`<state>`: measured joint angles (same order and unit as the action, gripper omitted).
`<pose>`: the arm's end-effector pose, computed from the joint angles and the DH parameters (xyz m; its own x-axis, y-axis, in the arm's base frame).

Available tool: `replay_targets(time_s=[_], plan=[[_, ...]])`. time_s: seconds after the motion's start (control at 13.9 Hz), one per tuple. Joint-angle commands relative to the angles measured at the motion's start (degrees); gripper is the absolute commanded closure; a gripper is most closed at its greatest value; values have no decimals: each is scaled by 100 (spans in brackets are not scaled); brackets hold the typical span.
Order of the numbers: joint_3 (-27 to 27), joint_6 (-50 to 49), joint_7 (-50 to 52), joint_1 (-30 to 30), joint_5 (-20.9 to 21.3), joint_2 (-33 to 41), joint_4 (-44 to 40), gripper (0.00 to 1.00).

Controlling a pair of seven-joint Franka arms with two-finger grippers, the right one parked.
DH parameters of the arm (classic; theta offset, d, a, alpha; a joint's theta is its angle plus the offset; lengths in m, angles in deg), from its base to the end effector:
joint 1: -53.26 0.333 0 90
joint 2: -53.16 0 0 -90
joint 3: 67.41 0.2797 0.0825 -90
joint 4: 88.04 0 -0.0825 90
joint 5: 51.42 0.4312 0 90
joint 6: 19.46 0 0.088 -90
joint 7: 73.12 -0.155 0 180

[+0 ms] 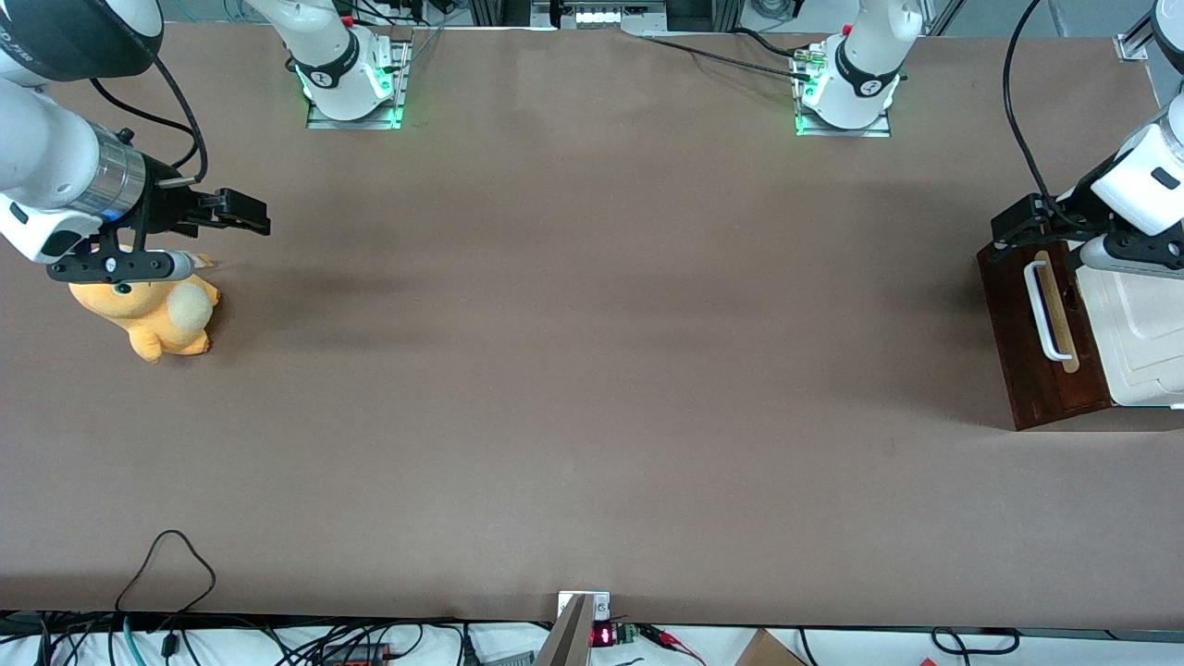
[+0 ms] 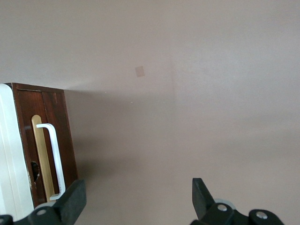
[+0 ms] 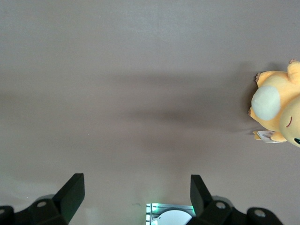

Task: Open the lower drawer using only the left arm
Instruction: 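Move the left gripper down toward the white handle of the lower drawer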

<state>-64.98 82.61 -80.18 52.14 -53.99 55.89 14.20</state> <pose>0.6028 0.0081 0.4756 0.9946 -0.0907 0.0497 -0.0928 -0.9949 0.0404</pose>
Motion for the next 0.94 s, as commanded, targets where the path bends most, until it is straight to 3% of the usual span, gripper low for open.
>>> replay_targets(time_s=[0.0, 0.86], plan=[[-5, -413, -94, 33, -139, 35, -73, 0], [-23, -398, -112, 24, -60, -140, -125, 0]])
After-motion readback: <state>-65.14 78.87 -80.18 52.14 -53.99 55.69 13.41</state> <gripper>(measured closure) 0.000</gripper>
